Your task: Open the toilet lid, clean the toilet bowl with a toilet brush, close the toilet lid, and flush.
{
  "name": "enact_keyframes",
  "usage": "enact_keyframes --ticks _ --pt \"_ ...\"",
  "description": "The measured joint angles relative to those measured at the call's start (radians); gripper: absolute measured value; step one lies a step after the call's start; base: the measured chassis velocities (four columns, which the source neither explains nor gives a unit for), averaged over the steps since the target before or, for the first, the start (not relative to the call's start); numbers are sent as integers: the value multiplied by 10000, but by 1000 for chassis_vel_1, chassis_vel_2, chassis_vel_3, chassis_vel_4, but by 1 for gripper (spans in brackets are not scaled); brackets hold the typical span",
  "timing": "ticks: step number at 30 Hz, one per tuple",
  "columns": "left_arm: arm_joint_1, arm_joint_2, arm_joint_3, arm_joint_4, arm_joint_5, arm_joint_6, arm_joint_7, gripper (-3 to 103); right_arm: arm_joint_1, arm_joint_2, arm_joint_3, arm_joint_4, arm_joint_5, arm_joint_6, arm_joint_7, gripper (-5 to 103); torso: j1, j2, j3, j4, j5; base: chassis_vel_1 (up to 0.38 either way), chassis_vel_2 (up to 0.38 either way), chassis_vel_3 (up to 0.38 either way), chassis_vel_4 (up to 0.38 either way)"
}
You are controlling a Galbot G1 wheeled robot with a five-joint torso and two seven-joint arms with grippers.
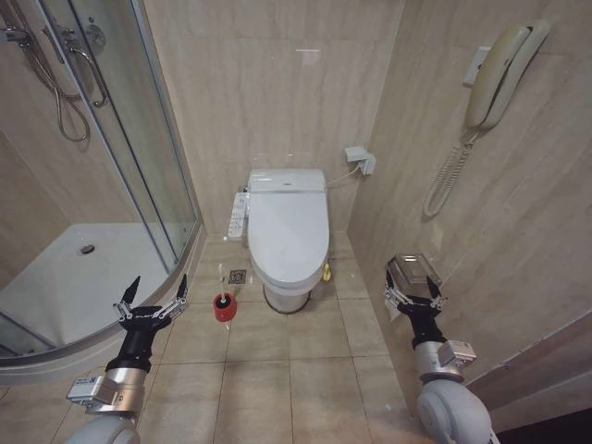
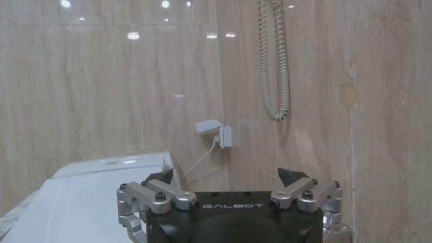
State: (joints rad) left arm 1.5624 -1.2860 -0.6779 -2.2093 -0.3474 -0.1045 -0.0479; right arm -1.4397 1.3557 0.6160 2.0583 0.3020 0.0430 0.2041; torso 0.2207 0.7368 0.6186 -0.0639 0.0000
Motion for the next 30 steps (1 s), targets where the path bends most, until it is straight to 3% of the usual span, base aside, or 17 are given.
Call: enact_keyframes --ticks 30 --pt "0 0 0 -1 0 0 0 100 0 0 0 0 0 0 0 100 0 0 0 0 0 0 0 0 0"
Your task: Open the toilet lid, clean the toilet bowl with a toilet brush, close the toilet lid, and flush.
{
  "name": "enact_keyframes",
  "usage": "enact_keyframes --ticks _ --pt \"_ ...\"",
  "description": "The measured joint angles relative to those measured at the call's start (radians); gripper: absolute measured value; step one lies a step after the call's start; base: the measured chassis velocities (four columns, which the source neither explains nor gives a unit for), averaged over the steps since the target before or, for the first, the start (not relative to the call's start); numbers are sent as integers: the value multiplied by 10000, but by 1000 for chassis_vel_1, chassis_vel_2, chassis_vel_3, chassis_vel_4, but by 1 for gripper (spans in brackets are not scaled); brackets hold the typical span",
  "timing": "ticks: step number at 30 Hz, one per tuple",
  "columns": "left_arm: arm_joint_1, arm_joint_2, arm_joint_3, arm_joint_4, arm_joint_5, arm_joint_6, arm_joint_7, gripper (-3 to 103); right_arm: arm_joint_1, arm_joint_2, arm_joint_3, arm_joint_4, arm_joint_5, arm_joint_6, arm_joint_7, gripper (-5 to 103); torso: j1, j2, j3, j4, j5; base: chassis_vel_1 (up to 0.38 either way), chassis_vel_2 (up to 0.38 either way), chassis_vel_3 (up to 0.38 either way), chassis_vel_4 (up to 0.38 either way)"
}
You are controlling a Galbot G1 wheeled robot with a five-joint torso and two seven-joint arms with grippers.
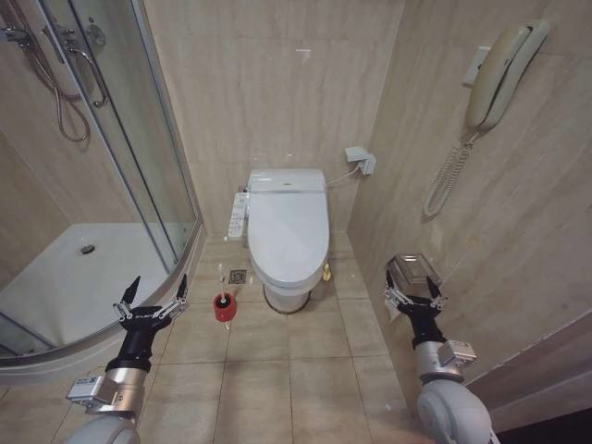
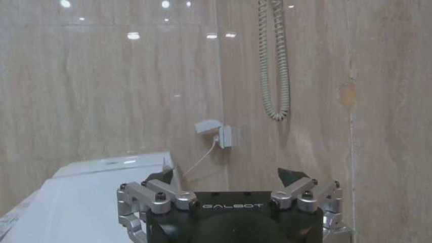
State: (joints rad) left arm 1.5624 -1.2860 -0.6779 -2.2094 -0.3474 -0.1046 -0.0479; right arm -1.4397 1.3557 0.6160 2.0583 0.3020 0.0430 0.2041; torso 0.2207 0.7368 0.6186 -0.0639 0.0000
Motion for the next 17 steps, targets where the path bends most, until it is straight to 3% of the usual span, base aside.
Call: enact_keyframes --ticks 17 --pt "0 0 0 0 0 0 0 100 0 0 0 0 0 0 0 100 0 0 0 0 0 0 0 0 0"
